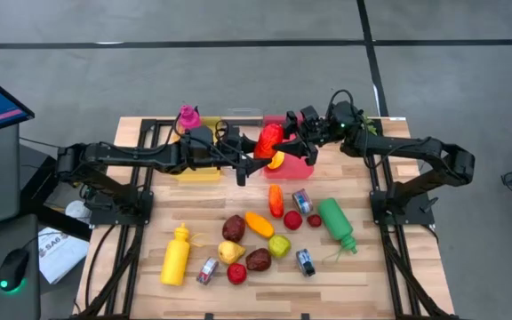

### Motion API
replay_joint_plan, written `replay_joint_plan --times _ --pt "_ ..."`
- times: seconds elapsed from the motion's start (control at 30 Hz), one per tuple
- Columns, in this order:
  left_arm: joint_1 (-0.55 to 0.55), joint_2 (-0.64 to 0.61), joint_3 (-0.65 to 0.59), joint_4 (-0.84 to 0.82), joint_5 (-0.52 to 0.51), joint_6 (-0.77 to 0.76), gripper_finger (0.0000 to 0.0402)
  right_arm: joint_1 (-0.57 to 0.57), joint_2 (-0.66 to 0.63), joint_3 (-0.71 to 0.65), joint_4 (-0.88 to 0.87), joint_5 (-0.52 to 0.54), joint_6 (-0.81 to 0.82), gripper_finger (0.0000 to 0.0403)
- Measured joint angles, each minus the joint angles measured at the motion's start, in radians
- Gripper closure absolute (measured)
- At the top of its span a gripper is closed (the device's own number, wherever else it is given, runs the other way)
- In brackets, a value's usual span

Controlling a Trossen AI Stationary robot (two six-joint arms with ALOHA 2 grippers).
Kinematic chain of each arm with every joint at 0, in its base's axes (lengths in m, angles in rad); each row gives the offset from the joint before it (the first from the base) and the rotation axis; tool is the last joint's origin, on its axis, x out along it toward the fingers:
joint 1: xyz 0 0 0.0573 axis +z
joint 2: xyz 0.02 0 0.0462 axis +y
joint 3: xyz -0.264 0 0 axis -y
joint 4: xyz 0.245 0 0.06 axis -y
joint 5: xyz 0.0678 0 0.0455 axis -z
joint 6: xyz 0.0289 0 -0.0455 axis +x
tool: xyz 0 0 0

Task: Pick & Place Food Item
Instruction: Put the left orange mango into the pink bin

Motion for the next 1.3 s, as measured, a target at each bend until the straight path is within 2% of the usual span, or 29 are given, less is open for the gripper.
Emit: replay_joint_plan --times 0.43,0.67,0.93,1.1,1.3 --pt "0.000 0.002 -0.001 -0.003 -0.016 -0.019 0.0058 0.000 -0.001 0.001 -0.010 -0.029 0.000 0.0188" --pt "0.002 0.001 -0.001 0.036 -0.027 0.088 0.0016 -0.023 -0.002 0.001 -0.012 -0.056 0.001 0.0189" --pt "0.052 0.000 -0.001 0.049 -0.104 0.130 0.0010 -0.097 -0.002 0.002 -0.019 -0.102 0.049 0.0189" --pt "0.099 0.000 -0.001 0.045 -0.106 0.131 0.0011 -0.146 -0.001 0.001 -0.041 -0.109 0.051 0.0189" --pt "0.158 0.000 -0.001 0.042 -0.137 0.133 0.0011 -0.231 -0.002 0.002 -0.174 -0.135 0.037 0.0189"
